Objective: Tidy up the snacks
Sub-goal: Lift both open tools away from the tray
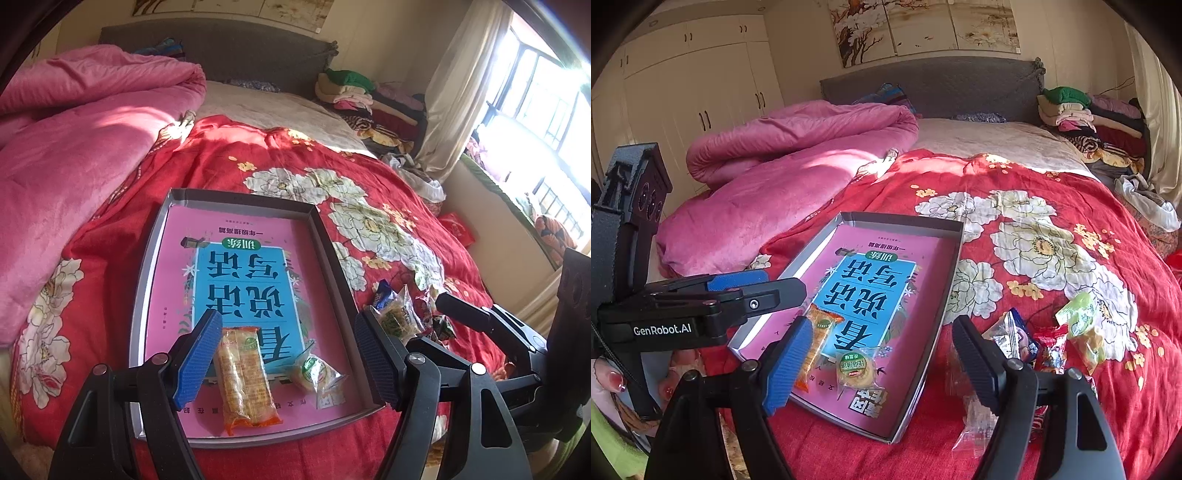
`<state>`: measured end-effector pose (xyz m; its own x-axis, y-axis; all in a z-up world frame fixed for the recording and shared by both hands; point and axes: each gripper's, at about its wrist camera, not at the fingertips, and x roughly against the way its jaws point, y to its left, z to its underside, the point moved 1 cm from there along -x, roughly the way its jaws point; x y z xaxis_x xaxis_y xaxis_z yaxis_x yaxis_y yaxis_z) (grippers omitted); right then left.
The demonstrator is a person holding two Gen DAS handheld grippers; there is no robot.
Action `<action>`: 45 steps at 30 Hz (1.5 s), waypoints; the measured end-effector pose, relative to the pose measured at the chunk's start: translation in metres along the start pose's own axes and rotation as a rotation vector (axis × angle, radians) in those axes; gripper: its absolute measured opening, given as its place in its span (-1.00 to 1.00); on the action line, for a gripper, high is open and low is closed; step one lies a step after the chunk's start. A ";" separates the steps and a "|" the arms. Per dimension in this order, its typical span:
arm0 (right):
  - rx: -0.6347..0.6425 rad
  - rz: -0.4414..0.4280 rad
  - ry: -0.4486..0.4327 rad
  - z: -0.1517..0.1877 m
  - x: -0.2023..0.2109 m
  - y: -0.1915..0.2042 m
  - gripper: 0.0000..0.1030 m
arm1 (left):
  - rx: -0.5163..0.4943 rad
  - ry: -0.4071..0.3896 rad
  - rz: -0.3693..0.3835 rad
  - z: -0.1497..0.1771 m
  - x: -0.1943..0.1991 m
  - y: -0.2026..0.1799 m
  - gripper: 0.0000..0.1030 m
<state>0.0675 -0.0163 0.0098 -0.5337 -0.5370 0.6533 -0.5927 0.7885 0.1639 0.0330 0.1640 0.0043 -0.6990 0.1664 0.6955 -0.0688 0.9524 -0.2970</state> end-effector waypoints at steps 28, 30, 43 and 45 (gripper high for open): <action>0.011 0.025 -0.127 -0.002 0.059 -0.010 0.78 | -0.029 -0.038 0.011 0.009 0.024 -0.049 0.57; 0.004 0.031 -0.133 -0.001 0.064 -0.014 0.79 | -0.029 -0.039 0.011 0.009 0.025 -0.052 0.57; -0.051 0.081 -0.166 0.007 0.088 -0.051 0.82 | -0.086 -0.021 0.013 0.019 0.025 -0.082 0.57; -0.055 0.091 -0.173 0.008 0.091 -0.055 0.82 | -0.090 -0.020 0.015 0.019 0.026 -0.085 0.57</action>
<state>0.0468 -0.1112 0.0546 -0.6820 -0.5022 0.5316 -0.5061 0.8489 0.1527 0.0075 0.0822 0.0350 -0.7137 0.1761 0.6779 0.0055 0.9692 -0.2460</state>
